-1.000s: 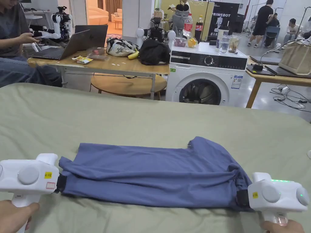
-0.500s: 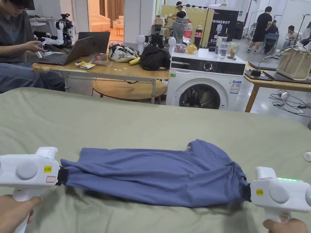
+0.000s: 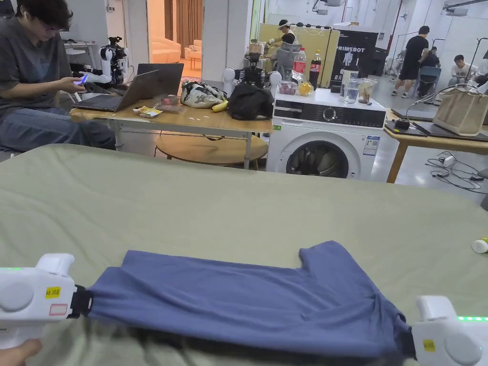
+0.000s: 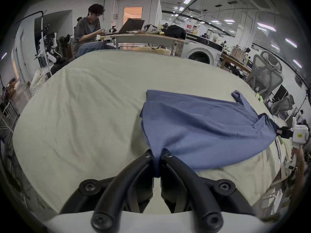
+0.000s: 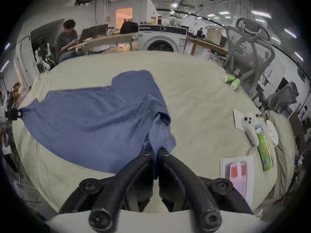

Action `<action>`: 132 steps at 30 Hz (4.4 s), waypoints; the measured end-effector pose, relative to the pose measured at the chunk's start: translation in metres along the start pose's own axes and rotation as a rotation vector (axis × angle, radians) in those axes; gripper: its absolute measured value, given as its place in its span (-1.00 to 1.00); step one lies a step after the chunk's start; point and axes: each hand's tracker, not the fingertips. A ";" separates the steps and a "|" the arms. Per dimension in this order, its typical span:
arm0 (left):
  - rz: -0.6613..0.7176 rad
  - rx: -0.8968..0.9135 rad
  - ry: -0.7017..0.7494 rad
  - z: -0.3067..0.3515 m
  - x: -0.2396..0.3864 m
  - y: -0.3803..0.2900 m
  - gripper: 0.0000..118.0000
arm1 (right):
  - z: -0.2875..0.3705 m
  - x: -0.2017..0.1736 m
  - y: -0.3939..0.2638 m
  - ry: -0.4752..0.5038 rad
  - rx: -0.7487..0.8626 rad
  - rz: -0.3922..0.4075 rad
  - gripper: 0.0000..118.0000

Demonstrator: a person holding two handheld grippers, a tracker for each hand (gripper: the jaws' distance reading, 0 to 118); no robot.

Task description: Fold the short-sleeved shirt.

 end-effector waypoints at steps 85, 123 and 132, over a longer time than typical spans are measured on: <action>-0.111 -0.094 0.048 -0.176 0.018 0.158 -1.00 | -0.074 -0.077 0.107 0.013 0.264 -0.095 -1.00; -0.010 0.094 0.009 -0.073 0.019 0.135 -1.00 | -0.088 -0.010 0.179 0.074 0.063 -0.059 -1.00; 0.008 0.133 -0.027 -0.015 0.005 0.095 -1.00 | -0.004 -0.001 0.119 0.059 0.129 -0.052 -1.00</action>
